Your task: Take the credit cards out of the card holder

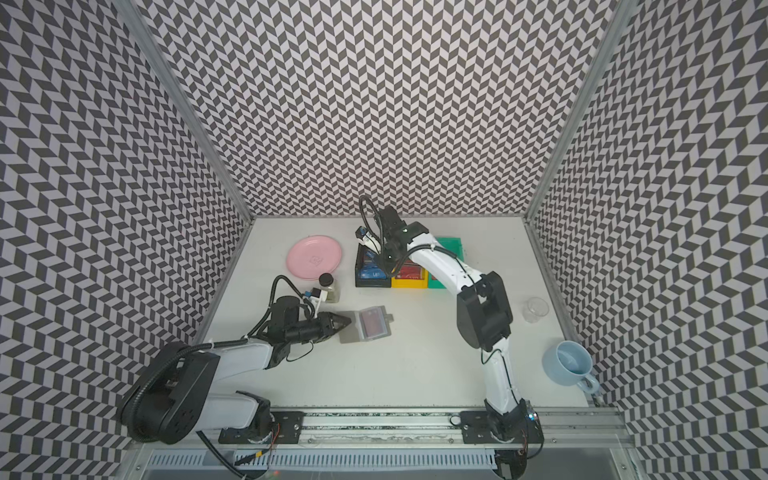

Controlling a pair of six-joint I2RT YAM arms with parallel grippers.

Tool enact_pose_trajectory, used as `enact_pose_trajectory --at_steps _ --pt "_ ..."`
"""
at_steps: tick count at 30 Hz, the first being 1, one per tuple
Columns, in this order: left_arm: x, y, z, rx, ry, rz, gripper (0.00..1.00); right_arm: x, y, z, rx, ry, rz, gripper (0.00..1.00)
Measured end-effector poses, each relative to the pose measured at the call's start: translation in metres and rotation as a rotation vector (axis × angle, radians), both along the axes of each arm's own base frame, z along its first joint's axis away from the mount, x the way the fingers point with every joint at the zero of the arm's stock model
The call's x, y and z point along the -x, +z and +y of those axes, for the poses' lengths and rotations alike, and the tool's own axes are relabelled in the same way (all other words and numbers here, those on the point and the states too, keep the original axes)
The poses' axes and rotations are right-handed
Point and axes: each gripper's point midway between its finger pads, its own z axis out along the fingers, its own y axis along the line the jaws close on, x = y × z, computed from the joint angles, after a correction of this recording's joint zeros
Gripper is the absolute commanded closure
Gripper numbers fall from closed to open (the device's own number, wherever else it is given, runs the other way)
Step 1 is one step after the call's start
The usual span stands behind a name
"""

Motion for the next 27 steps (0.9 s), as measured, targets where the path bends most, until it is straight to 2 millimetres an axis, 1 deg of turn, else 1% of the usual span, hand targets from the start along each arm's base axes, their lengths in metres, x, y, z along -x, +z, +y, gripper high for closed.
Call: enact_pose_trajectory --at_steps 2,4,7,11,18,27 --pt "0.0 -0.007 0.001 -0.011 0.003 0.02 0.72 0.001 -0.015 0.003 0.042 0.018 0.002 1.0" --pt "0.001 -0.013 0.002 -0.02 0.005 0.034 0.72 0.001 -0.026 0.005 0.073 0.031 0.004 1.0" --pt "0.001 -0.019 0.002 -0.029 0.008 0.051 0.73 0.001 -0.037 0.008 0.108 0.049 0.002 1.0" --pt "0.002 -0.025 0.003 -0.043 0.009 0.062 0.73 0.001 -0.042 0.01 0.134 0.066 -0.01 1.0" --pt "0.002 -0.031 0.005 -0.056 0.011 0.072 0.73 0.001 -0.041 0.014 0.152 0.111 -0.032 1.0" --pt "0.001 -0.032 0.005 -0.061 0.017 0.07 0.74 0.006 -0.066 0.014 0.2 0.178 0.003 1.0"
